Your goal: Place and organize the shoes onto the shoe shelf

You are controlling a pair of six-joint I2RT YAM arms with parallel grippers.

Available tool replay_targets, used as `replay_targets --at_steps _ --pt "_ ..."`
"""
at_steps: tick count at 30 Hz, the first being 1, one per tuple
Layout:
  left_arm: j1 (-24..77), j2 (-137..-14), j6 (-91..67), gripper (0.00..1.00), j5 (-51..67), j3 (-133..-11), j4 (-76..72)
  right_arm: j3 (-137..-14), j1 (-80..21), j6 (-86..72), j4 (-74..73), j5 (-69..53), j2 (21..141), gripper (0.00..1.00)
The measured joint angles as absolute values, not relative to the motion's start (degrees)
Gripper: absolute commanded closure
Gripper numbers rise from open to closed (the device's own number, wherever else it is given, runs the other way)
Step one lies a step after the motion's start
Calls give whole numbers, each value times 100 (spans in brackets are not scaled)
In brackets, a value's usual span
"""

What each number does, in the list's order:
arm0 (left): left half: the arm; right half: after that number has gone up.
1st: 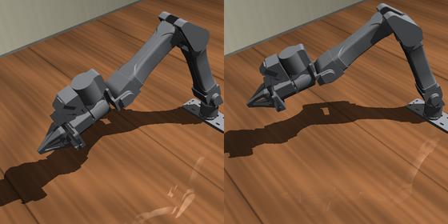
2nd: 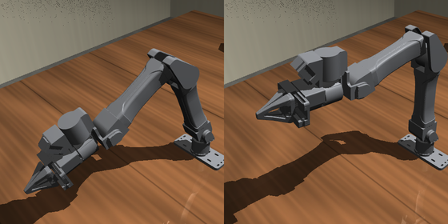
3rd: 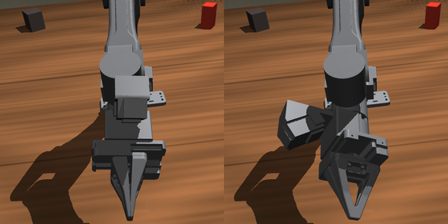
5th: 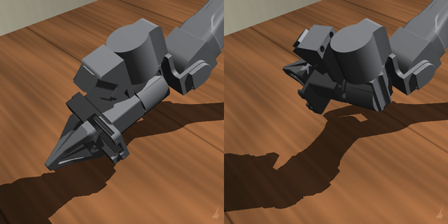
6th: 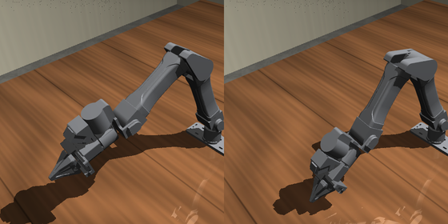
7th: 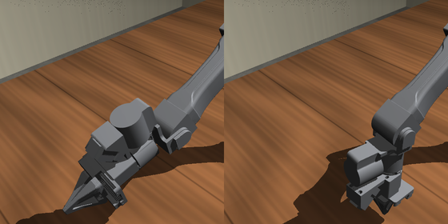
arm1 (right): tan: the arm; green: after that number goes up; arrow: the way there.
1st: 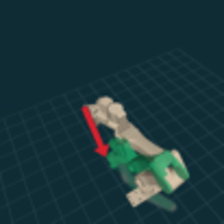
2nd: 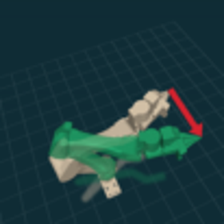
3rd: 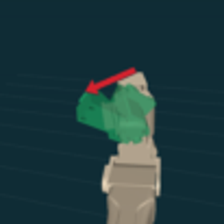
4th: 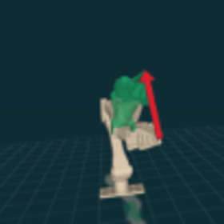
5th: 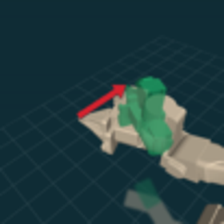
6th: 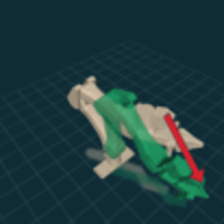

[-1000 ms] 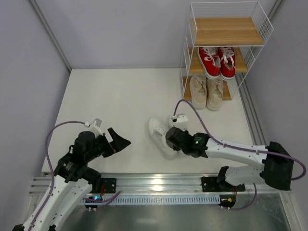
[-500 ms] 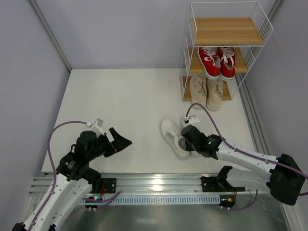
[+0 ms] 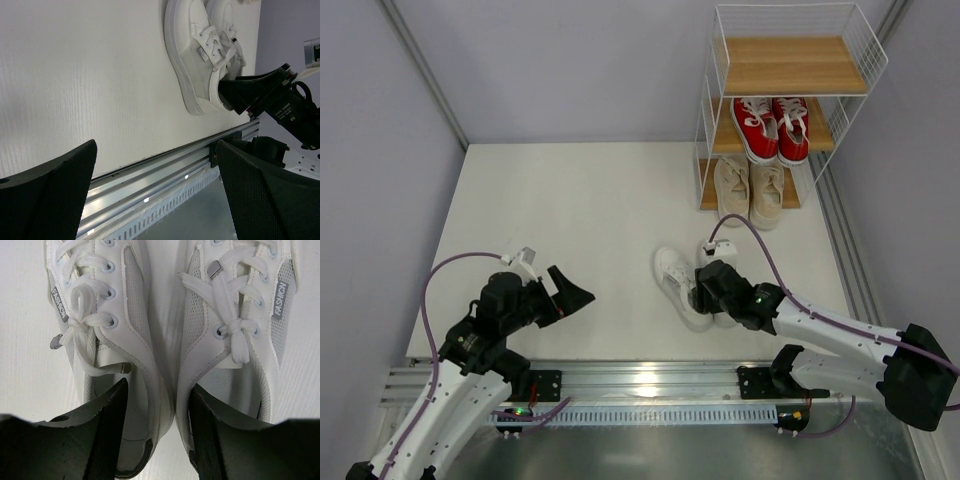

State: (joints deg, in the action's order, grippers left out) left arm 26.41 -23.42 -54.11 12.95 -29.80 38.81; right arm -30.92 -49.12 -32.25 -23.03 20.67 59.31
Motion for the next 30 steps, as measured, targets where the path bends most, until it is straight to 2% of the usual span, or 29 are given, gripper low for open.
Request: replay_targets --at_steps 6,11,15,17,18,24,30 --pt "2641 -2342 -5417 0 1304 -2965 3879 -3092 -4910 -3229 -2307 2053 5922 49" --pt "2641 -2340 -5426 0 1304 -2965 3879 -3057 -4910 -3247 -2316 2038 5918 67" --pt "2641 -2333 -5468 0 1304 -2963 3879 -3024 -4901 -3251 -2316 2051 5889 74" --pt "2641 -2333 -5489 0 1304 -2963 3879 -3022 -4899 -3247 -2309 2045 5887 84" --pt "2641 -2333 -5500 0 1304 -2963 3879 -3022 -4899 -3242 -2305 2038 5887 95" --pt "2641 -2305 -5511 1 1306 -2952 3881 -3022 -4888 -3234 -2379 2032 5793 96" --pt "2641 -2261 -5516 0 1306 -2952 3879 -3183 -4890 -3065 -3247 2018 4947 96"
